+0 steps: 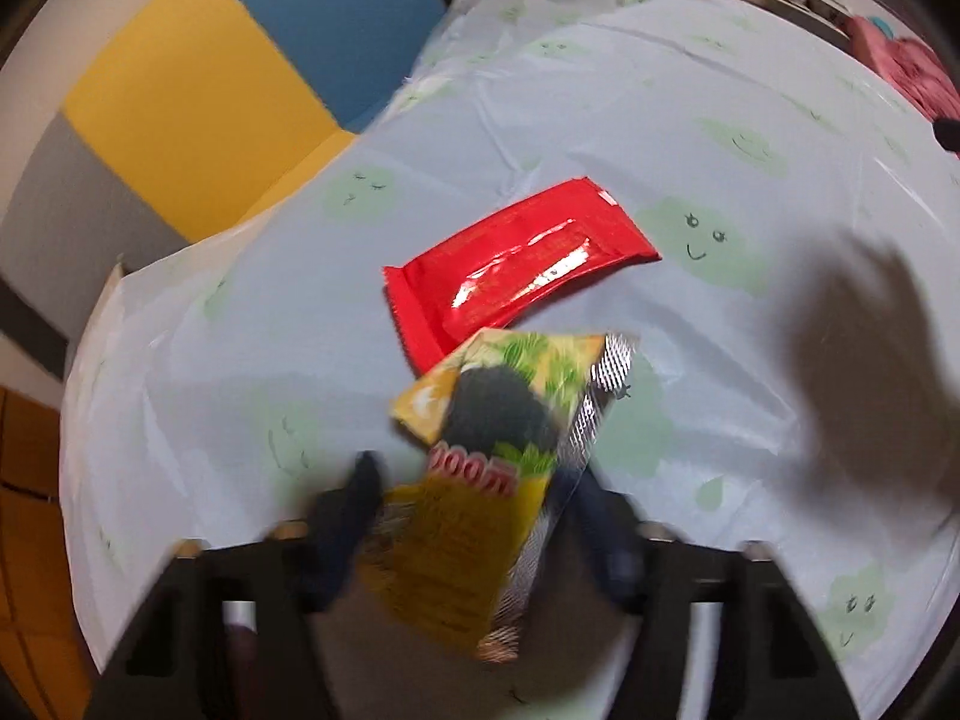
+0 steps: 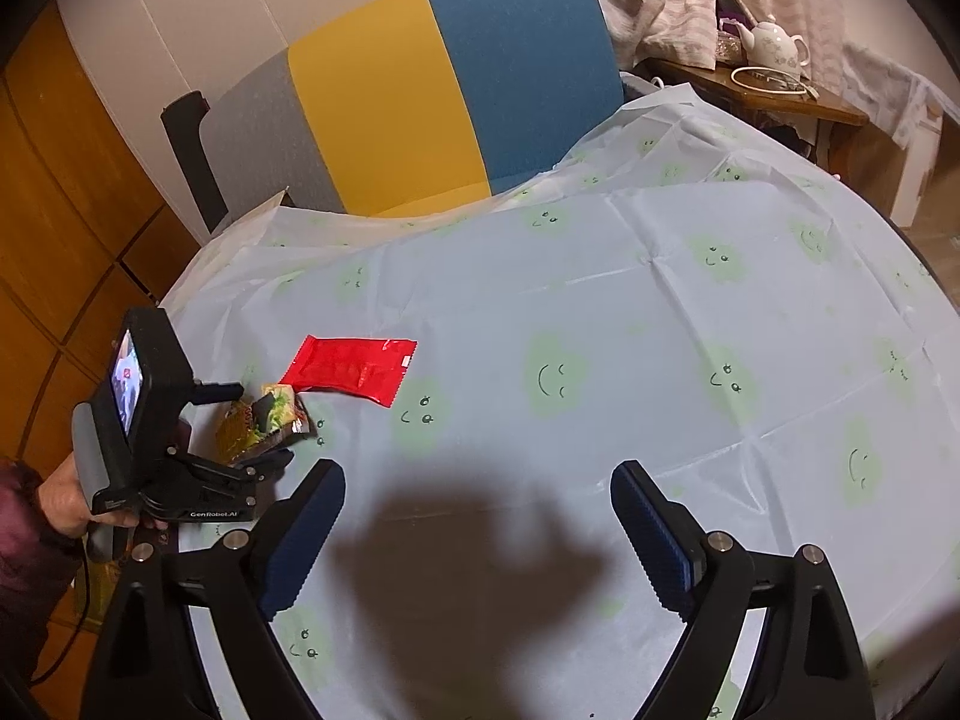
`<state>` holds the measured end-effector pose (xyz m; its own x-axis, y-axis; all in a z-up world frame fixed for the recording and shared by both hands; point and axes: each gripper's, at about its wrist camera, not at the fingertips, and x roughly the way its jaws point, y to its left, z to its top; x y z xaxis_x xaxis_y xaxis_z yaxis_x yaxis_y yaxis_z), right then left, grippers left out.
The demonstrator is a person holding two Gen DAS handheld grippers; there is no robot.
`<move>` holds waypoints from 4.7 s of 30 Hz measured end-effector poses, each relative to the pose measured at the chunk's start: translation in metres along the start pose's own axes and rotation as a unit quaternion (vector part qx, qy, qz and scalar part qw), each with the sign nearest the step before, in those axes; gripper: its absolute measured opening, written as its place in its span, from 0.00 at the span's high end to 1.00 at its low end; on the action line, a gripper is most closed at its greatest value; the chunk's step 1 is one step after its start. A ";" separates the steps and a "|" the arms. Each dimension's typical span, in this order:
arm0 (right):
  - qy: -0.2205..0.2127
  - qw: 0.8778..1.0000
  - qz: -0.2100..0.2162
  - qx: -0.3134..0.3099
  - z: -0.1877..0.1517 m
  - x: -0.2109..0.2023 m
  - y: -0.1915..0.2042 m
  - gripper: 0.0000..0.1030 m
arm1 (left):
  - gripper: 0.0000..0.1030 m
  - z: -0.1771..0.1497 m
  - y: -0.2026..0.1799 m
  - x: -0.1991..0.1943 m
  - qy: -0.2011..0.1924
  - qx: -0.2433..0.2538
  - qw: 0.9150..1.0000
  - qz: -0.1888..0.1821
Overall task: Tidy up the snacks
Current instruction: 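Move the left tool to the yellow seaweed packet and grasp it, then grasp the red rectangular packet with the right tool while the left tool holds the seaweed packet, then lower the seaweed packet into the gold tin with the left tool while the right tool holds the red packet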
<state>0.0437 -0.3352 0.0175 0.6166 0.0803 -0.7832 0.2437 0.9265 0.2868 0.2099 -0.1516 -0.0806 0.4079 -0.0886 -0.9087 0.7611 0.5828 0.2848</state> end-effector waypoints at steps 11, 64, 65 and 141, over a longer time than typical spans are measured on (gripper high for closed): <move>-0.005 1.000 -0.019 -0.010 -0.002 -0.002 0.001 0.12 | 0.61 -0.087 -0.023 -0.059 0.009 -0.199 0.976 -0.087; 0.199 0.927 -0.005 -0.318 0.002 0.146 0.109 0.54 | 0.61 -0.151 -0.069 -0.077 -0.131 -0.244 0.955 -0.103; 0.205 0.930 -0.008 -0.304 -0.006 0.138 0.102 0.54 | 0.61 -0.152 -0.070 -0.078 -0.130 -0.244 0.956 -0.101; 0.151 0.932 -0.009 -0.330 -0.126 0.048 0.105 0.59 | 0.62 -0.164 -0.076 -0.160 -0.175 -0.259 0.949 -0.045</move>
<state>0.0048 -0.1875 -0.0594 0.3545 0.0710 -0.9324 -0.3224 0.9453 -0.0506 0.0042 -0.0495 -0.0063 0.5648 -0.3664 -0.7394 0.4873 0.8712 -0.0596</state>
